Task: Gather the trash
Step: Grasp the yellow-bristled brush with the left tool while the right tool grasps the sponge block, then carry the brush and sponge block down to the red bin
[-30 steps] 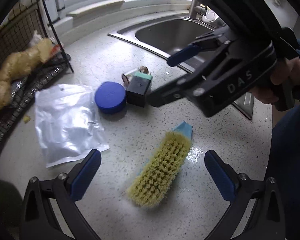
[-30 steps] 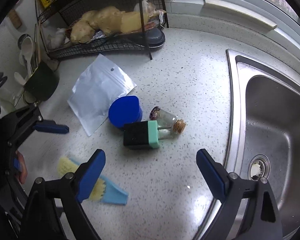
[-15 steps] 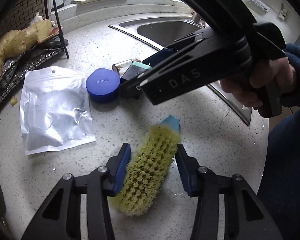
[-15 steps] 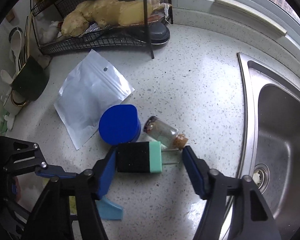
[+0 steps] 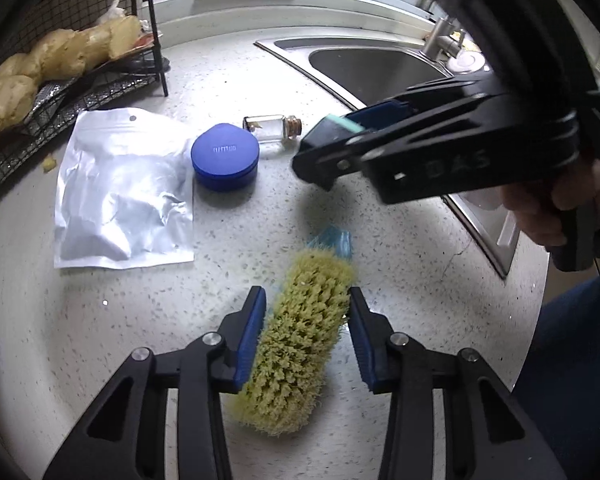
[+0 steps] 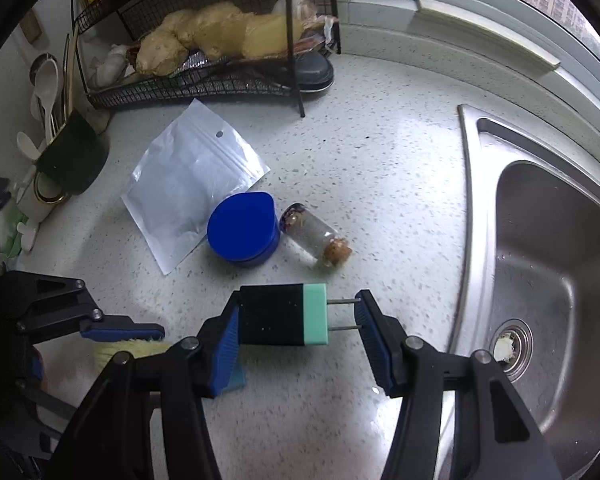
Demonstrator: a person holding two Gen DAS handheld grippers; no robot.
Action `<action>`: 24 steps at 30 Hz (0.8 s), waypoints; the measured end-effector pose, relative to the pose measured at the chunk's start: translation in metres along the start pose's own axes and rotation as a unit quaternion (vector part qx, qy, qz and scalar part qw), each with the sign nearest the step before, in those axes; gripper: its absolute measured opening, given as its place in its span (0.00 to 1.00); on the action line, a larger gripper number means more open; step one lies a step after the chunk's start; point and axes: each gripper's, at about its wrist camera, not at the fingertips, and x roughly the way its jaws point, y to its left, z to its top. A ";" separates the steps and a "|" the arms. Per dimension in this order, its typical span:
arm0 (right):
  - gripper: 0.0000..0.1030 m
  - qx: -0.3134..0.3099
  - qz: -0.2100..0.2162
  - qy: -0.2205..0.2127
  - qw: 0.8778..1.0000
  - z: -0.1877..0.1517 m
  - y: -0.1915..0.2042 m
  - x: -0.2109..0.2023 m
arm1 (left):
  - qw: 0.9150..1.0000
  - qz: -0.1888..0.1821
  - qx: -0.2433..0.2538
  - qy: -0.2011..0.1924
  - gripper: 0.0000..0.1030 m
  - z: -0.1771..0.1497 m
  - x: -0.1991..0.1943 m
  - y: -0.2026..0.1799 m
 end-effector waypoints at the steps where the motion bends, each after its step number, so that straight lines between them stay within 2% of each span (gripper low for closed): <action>1: 0.51 0.000 0.000 -0.001 1.000 -0.002 0.000 -0.004 | 1.000 0.003 -0.002 -0.001 0.37 -0.001 -0.002 -0.002; 10: 0.51 0.004 0.001 -0.022 1.000 -0.009 -0.016 -0.037 | 1.000 0.027 -0.011 -0.007 0.35 0.005 -0.016 -0.025; 13: 0.51 0.005 0.001 -0.026 1.000 -0.015 -0.019 -0.049 | 0.998 0.059 -0.022 0.000 0.34 0.010 -0.022 -0.036; 17: 0.51 0.009 0.005 -0.038 0.999 -0.029 -0.026 -0.068 | 0.997 0.065 -0.050 -0.014 0.34 0.015 -0.038 -0.055; 24: 0.51 0.011 0.011 -0.067 0.998 -0.054 -0.040 -0.115 | 0.995 0.082 -0.061 -0.020 0.33 0.028 -0.057 -0.104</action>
